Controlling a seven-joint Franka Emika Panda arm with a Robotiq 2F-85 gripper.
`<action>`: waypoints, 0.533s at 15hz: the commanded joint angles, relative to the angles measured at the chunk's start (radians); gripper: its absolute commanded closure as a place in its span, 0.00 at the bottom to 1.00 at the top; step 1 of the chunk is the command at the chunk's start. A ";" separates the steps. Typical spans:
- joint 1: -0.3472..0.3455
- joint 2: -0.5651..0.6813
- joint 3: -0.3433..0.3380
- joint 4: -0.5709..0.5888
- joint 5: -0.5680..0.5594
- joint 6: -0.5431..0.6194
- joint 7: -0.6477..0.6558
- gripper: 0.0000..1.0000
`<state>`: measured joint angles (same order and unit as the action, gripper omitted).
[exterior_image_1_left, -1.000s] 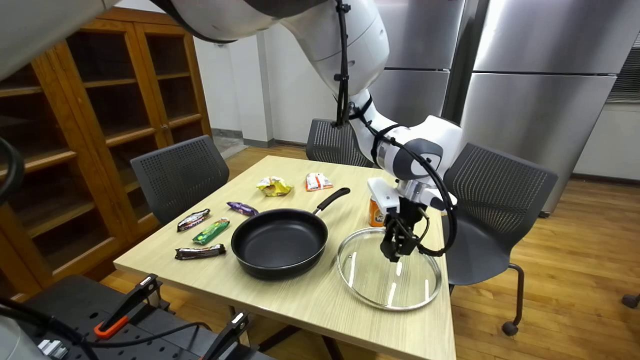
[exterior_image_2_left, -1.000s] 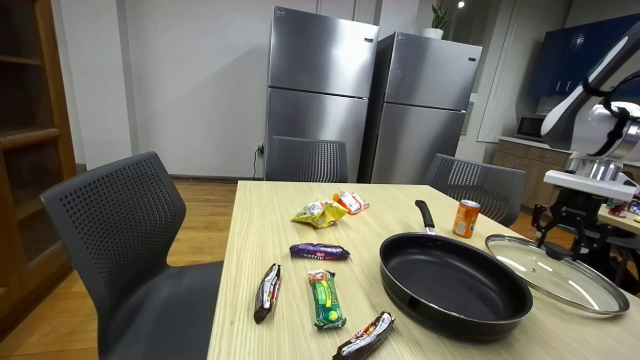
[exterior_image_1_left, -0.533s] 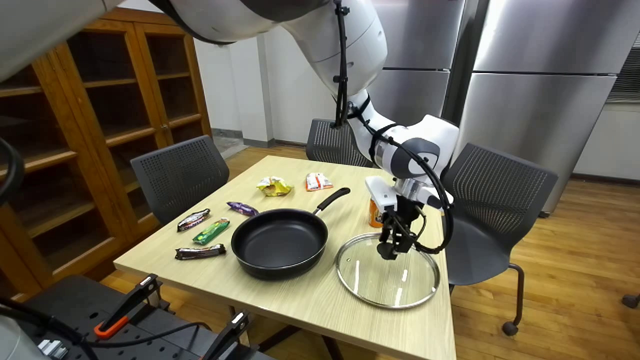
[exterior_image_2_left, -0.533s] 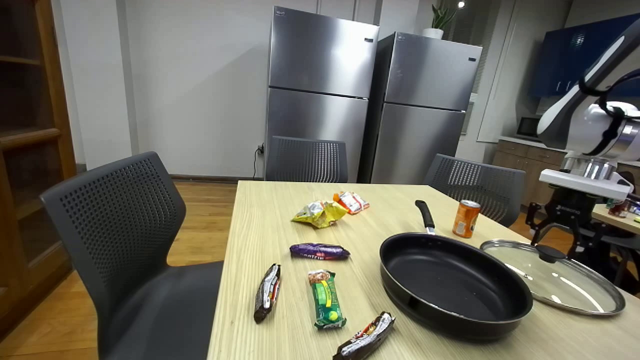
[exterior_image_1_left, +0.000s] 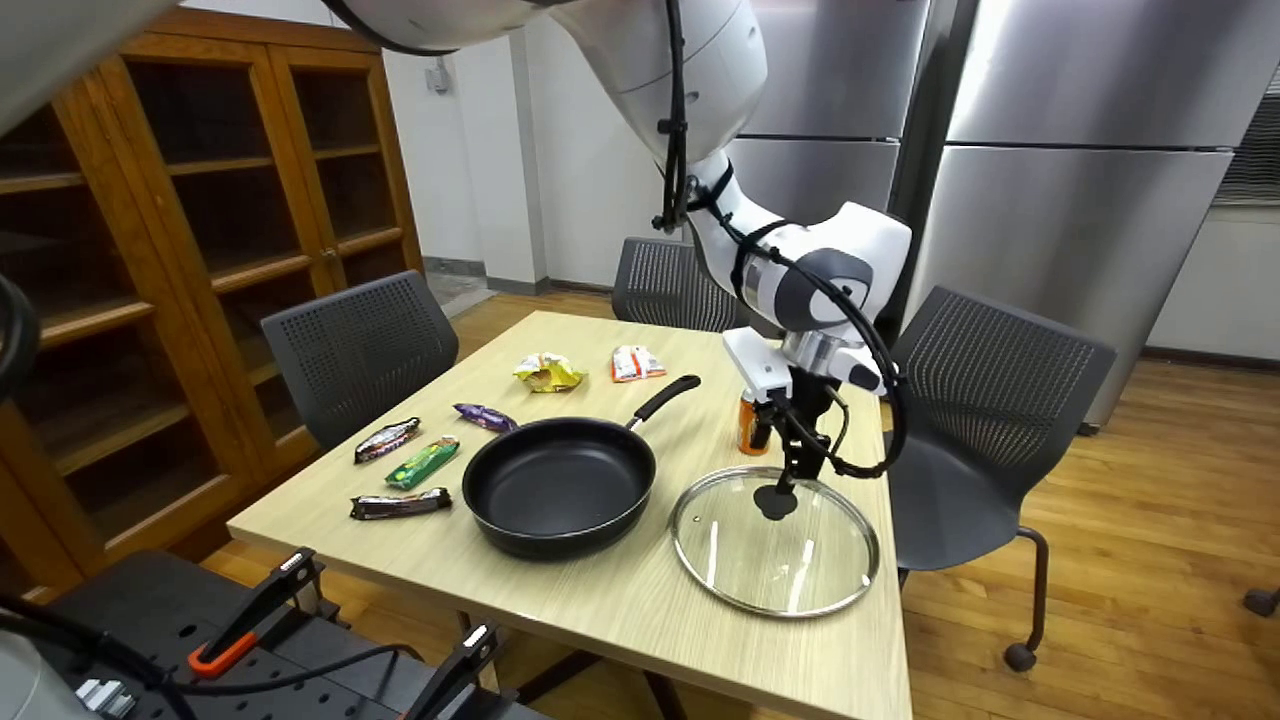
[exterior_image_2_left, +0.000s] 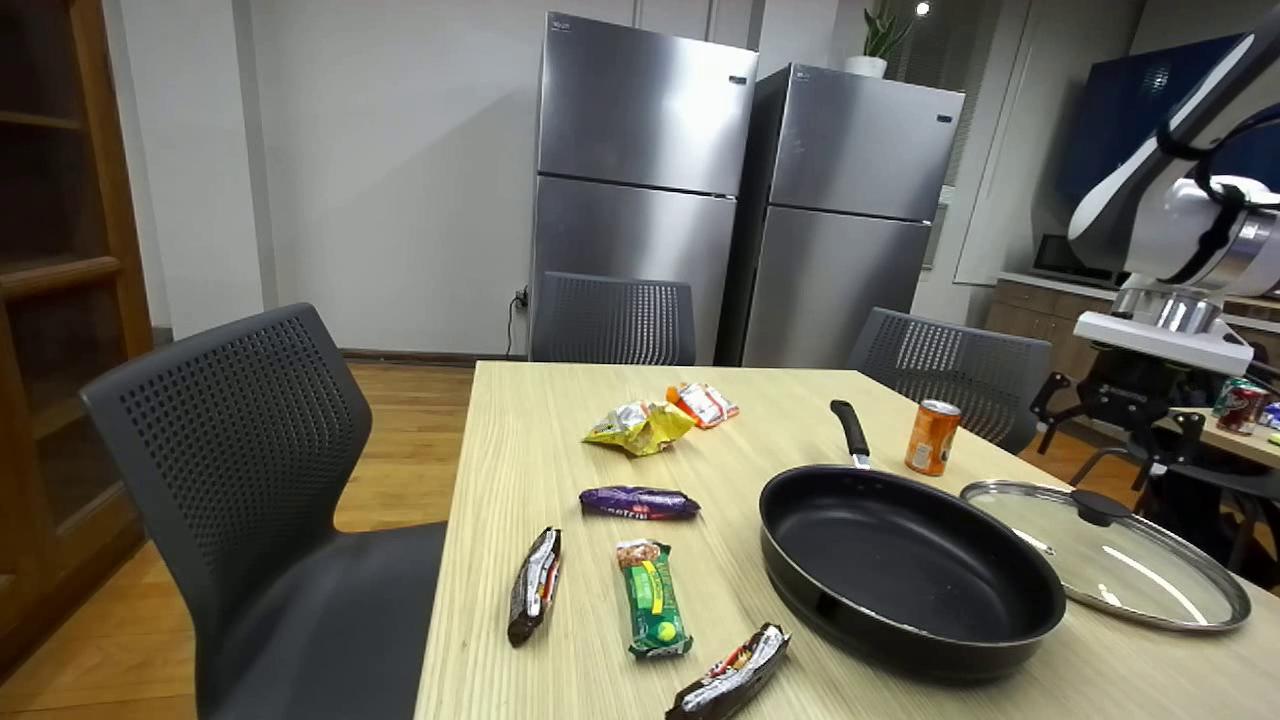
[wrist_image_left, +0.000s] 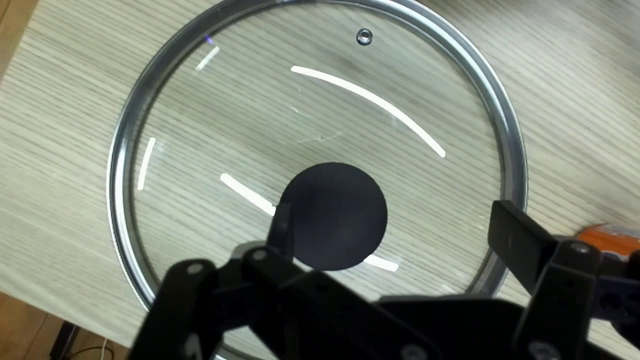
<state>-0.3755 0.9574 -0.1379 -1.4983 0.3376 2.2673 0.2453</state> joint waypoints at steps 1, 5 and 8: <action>0.019 -0.099 0.013 -0.105 -0.013 -0.006 -0.077 0.00; 0.075 -0.156 0.014 -0.176 -0.043 0.009 -0.121 0.00; 0.135 -0.197 0.015 -0.233 -0.076 0.023 -0.124 0.00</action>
<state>-0.2864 0.8452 -0.1282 -1.6258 0.3004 2.2683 0.1403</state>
